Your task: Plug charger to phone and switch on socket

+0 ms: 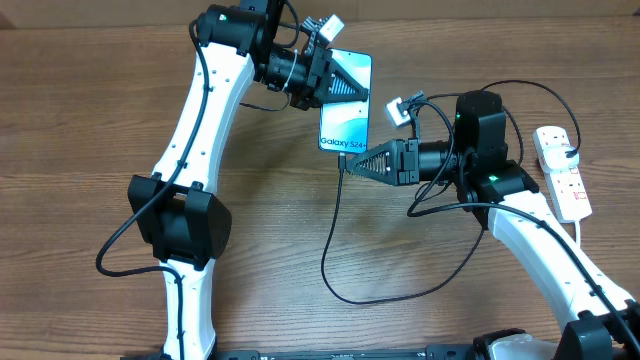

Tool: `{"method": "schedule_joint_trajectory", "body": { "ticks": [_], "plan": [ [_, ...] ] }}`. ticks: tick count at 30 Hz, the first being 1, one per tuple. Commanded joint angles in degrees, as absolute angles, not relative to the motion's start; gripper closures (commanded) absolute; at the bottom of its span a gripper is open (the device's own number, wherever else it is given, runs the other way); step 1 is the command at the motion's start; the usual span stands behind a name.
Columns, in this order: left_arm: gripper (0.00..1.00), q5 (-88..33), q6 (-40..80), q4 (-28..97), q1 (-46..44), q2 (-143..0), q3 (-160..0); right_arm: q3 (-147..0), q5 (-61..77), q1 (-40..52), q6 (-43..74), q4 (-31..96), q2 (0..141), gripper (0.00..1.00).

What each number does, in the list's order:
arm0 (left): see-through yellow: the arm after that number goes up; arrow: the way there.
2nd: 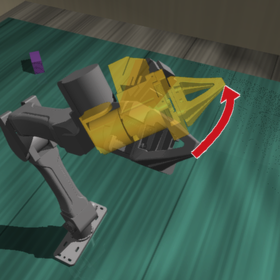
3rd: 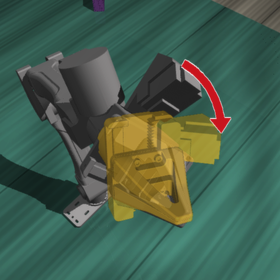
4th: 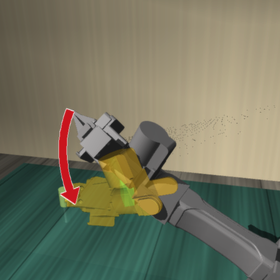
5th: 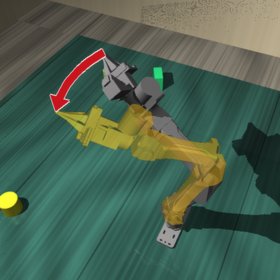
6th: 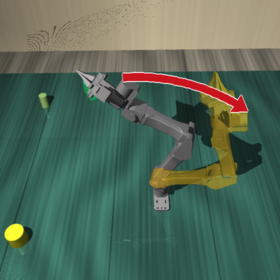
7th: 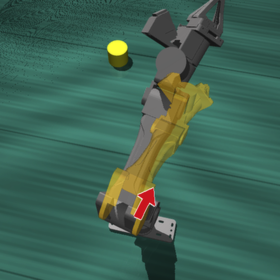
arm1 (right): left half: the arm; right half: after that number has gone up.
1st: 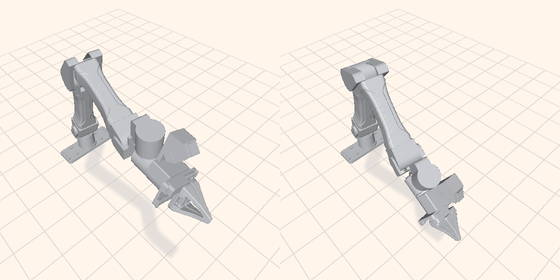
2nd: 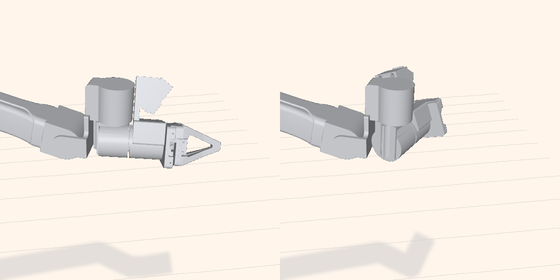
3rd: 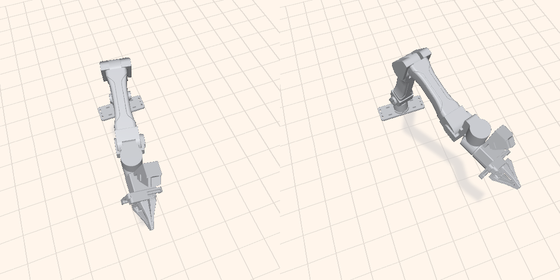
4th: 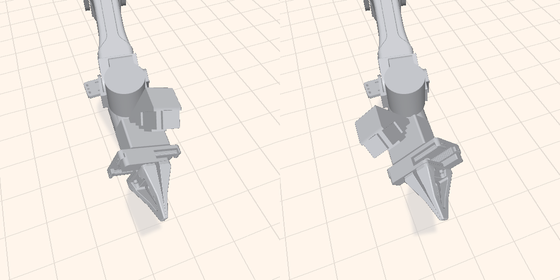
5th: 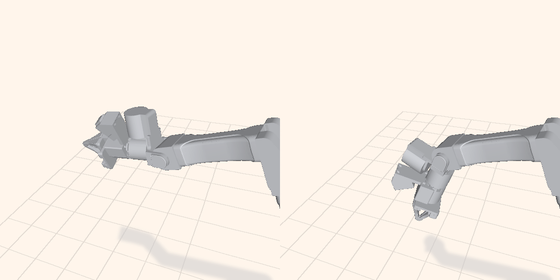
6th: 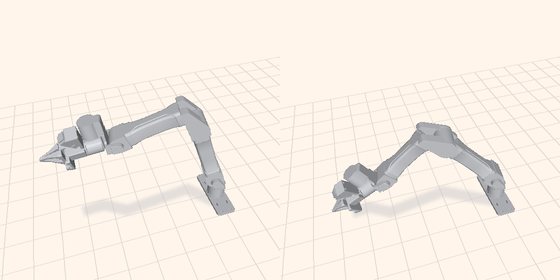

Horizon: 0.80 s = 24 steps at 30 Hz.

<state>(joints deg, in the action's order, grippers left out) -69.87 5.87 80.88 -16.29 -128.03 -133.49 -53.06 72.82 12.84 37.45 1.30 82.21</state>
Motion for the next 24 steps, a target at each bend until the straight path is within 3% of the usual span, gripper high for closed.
{"method": "schedule_joint_trajectory", "body": {
  "ticks": [1,6,7,8,10,12,19,24],
  "plan": [
    [0.96,-73.01,3.33,82.39,-18.65,-126.26,-134.15,-53.63,66.65,11.84,40.23,-2.39,81.3,0.96],
    [0.96,-72.84,3.33,82.24,-19.25,-126.26,-134.15,-53.63,66.65,11.79,42.22,-5.1,81.3,0.96],
    [0.96,-72.82,3.33,82.24,-19.25,-126.26,-134.15,-53.63,66.7,11.68,42.22,-4.93,81.3,0.92],
    [0.96,-72.62,3.36,82.24,-19.14,-126.26,-134.15,-53.63,66.7,11.57,42.17,-4.49,81.3,0.8],
    [0.96,-71.35,3.4,82.19,-18.79,-126.26,-134.15,-53.63,66.96,11.25,41.58,-3.51,81.3,0.44],
    [0.96,-69.76,3.4,82.24,-18.33,-126.26,-134.15,-53.63,67.77,10.63,39.68,-2.11,81.3,0.3],
    [0.96,-61.93,4.75,82.39,-16.47,-126.26,-134.15,-53.63,67.85,7.14,29.19,11.53,81.28,0.19],
    [0.96,-53.67,8.95,83.0,-16.05,-126.26,-134.15,-53.63,60.47,5.19,21.82,24.12,81.28,0.12]
  ]
}}
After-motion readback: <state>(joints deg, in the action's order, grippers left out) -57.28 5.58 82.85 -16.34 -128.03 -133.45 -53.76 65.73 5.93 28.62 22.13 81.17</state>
